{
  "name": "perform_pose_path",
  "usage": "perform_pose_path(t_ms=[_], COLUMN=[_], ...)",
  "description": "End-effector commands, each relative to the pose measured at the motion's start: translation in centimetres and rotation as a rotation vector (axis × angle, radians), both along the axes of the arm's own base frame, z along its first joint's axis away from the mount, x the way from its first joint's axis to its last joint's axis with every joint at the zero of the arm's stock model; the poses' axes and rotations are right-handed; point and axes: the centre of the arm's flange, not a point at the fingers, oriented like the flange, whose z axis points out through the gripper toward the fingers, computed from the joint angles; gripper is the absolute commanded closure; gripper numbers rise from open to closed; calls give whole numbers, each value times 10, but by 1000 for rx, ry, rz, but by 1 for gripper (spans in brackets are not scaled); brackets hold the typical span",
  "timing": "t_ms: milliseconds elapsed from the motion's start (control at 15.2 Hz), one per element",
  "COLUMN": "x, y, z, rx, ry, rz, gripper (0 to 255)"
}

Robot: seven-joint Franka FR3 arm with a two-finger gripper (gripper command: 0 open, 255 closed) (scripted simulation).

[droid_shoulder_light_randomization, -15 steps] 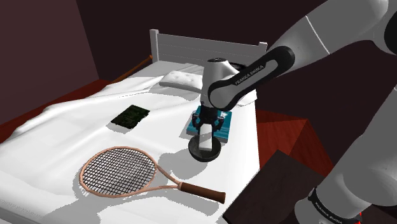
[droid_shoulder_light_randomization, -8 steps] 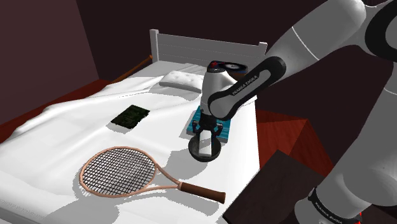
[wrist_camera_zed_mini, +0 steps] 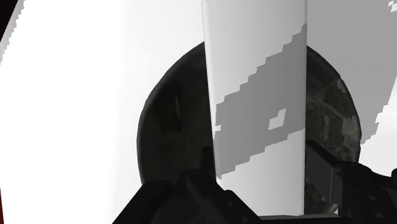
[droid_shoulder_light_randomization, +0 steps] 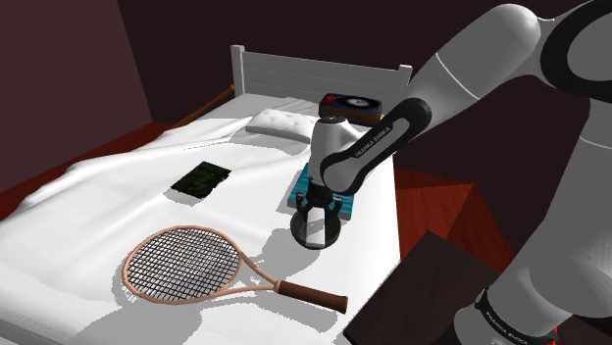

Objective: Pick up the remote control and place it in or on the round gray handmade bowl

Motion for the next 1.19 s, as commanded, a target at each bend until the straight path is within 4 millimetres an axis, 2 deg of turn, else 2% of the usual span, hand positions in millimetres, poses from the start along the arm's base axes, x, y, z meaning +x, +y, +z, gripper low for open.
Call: perform_pose_path(t_ms=[0,198,264,594,858,1122], x=[0,0,0,0,0,0], y=[0,0,0,0,-1,-1], z=[0,0,0,0,50,50], rx=[0,0,0,0,0,0], ry=[-1,-1,-1,-1,-1,-1], rz=[0,0,0,0,0,0], gripper=[255,255,0,0,0,0])
